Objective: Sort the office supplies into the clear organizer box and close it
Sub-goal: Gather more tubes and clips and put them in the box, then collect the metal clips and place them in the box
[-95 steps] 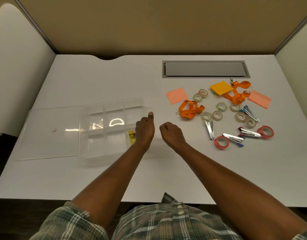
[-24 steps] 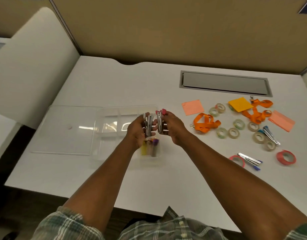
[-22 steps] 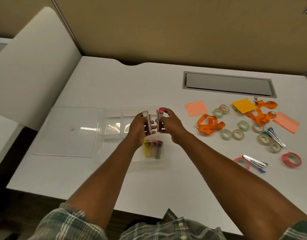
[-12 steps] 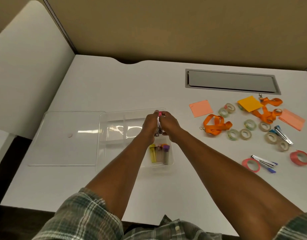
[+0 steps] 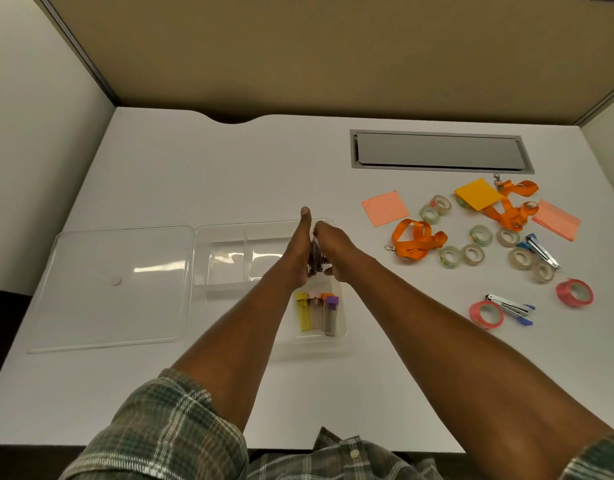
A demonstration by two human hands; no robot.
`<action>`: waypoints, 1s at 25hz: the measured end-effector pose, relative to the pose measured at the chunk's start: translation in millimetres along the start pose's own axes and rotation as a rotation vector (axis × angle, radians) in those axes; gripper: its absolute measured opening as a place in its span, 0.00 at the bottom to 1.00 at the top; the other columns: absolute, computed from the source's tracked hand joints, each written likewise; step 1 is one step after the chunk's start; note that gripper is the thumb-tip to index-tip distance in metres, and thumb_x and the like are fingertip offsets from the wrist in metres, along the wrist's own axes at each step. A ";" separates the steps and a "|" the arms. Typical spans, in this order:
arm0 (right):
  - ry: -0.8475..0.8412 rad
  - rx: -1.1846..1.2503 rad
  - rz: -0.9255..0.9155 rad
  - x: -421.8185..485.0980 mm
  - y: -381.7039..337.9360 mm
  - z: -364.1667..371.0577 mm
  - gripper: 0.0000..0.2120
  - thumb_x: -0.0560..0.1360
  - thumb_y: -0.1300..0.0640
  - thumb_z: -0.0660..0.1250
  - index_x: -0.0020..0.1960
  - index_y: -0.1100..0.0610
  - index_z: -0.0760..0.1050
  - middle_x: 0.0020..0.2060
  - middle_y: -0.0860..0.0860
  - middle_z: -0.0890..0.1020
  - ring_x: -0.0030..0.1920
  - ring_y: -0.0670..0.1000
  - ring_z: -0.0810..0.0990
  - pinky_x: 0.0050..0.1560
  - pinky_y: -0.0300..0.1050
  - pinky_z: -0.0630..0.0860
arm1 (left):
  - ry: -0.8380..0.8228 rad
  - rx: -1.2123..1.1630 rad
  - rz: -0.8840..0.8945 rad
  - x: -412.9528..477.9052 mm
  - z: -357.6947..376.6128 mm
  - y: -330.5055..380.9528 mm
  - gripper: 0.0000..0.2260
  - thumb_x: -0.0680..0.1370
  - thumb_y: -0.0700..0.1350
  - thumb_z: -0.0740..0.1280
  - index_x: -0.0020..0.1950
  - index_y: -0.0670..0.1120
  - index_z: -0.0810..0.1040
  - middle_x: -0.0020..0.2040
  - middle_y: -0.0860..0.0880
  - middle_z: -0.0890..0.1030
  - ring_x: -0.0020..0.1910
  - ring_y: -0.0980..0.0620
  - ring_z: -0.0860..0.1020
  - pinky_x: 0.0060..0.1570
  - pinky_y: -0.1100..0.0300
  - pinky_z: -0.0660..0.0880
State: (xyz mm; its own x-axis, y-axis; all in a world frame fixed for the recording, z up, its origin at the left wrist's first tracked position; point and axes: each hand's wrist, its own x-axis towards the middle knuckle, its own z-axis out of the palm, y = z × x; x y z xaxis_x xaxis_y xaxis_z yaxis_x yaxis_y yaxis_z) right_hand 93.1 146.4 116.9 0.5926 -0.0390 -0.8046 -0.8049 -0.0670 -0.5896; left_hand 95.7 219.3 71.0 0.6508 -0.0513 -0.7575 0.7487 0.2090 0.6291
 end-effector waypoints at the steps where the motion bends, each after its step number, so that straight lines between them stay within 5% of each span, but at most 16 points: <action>1: -0.009 0.017 0.017 -0.8 0.6 -1.3 0.16 0.83 0.47 0.52 0.57 0.58 0.71 0.51 0.55 0.78 0.44 0.51 0.76 0.37 0.44 0.67 | -0.004 0.000 -0.011 0.2 1.5 -0.6 0.30 0.70 0.77 0.55 0.43 0.51 0.78 0.43 0.47 0.83 0.45 0.50 0.82 0.38 0.57 0.76; 6: -0.011 0.043 -0.067 -0.4 6.8 -8.7 0.14 0.82 0.45 0.56 0.55 0.56 0.68 0.38 0.49 0.72 0.36 0.48 0.71 0.33 0.44 0.66 | -0.037 0.022 -0.050 -4.6 11.1 0.1 0.32 0.71 0.77 0.53 0.44 0.50 0.79 0.35 0.50 0.85 0.38 0.52 0.82 0.31 0.61 0.76; 11: 0.000 0.014 -0.165 6.1 17.8 -17.7 0.15 0.79 0.43 0.59 0.54 0.54 0.70 0.38 0.47 0.74 0.35 0.46 0.71 0.33 0.44 0.69 | -0.037 0.067 0.007 -14.4 25.2 -0.1 0.28 0.75 0.73 0.51 0.46 0.52 0.76 0.42 0.54 0.79 0.41 0.58 0.75 0.34 0.60 0.69; 16: 0.175 -0.190 -0.338 9.8 29.5 -53.3 0.15 0.79 0.48 0.58 0.58 0.54 0.76 0.53 0.51 0.83 0.53 0.52 0.81 0.58 0.56 0.79 | 0.262 0.396 0.315 -16.4 45.0 -4.0 0.23 0.80 0.61 0.59 0.63 0.44 0.76 0.61 0.45 0.79 0.57 0.47 0.78 0.59 0.50 0.75; 25: 0.294 -0.258 -0.372 2.9 72.0 -198.9 0.12 0.78 0.49 0.61 0.54 0.55 0.79 0.50 0.53 0.83 0.53 0.57 0.81 0.57 0.58 0.79 | 0.127 0.619 0.409 -16.7 159.7 -44.1 0.13 0.78 0.54 0.65 0.53 0.46 0.80 0.52 0.49 0.82 0.51 0.50 0.78 0.45 0.57 0.72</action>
State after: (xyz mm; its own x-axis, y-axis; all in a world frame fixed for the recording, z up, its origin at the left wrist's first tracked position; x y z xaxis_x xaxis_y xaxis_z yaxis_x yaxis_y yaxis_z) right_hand 43.1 -56.8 86.2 0.8499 -0.2406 -0.4687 -0.5268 -0.3710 -0.7648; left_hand 71.9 55.0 83.7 0.9008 0.0335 -0.4329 0.4087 -0.4021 0.8193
